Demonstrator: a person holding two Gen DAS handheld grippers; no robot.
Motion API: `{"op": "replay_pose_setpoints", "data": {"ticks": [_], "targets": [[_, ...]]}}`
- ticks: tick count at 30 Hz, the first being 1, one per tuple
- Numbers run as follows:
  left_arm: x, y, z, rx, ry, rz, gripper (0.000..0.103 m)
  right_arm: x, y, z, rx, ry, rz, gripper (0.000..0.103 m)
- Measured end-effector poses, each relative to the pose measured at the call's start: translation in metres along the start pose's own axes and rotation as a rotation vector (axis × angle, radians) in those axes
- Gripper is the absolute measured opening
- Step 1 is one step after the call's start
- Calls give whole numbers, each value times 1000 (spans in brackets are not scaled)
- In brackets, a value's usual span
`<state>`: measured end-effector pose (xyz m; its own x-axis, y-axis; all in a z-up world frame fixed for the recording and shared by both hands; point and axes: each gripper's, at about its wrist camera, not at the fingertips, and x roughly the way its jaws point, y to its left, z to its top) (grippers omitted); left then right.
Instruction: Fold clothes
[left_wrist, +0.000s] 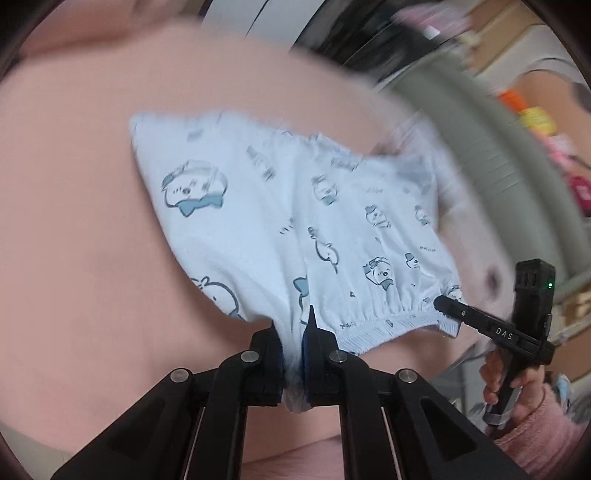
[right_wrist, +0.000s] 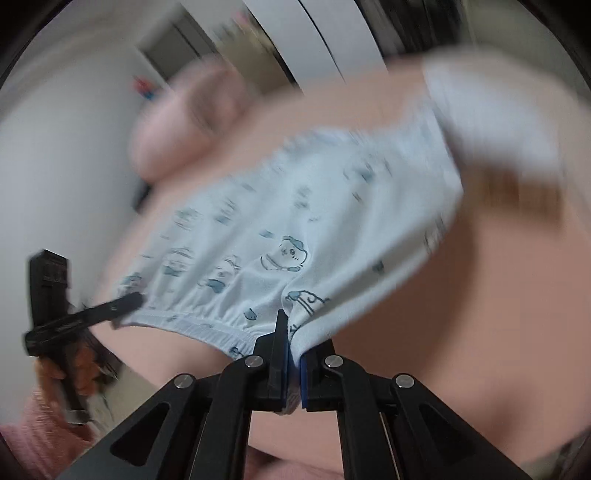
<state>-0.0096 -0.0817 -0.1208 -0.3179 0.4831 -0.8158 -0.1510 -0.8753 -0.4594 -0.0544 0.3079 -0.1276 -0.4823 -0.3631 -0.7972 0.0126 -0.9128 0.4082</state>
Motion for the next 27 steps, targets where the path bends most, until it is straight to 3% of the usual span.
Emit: {"op": "replay_pose_setpoints", "data": {"ticks": [3, 6, 14, 19, 22, 27], "targets": [[27, 16, -14, -25, 53, 26, 6, 49, -21, -28, 52, 113, -34, 2], [23, 23, -16, -42, 47, -3, 6, 48, -22, -33, 55, 94, -28, 3], [25, 10, -29, 4, 55, 12, 6, 59, -31, -43, 14, 103, -19, 3], [24, 22, -41, -66, 1, -32, 9, 60, -40, -55, 56, 85, 15, 3], [12, 31, -39, -117, 30, -69, 14, 50, -50, -51, 113, 90, 55, 8], [-29, 48, -34, -70, -47, 82, 17, 13, -60, -40, 75, 45, -11, 19]]}}
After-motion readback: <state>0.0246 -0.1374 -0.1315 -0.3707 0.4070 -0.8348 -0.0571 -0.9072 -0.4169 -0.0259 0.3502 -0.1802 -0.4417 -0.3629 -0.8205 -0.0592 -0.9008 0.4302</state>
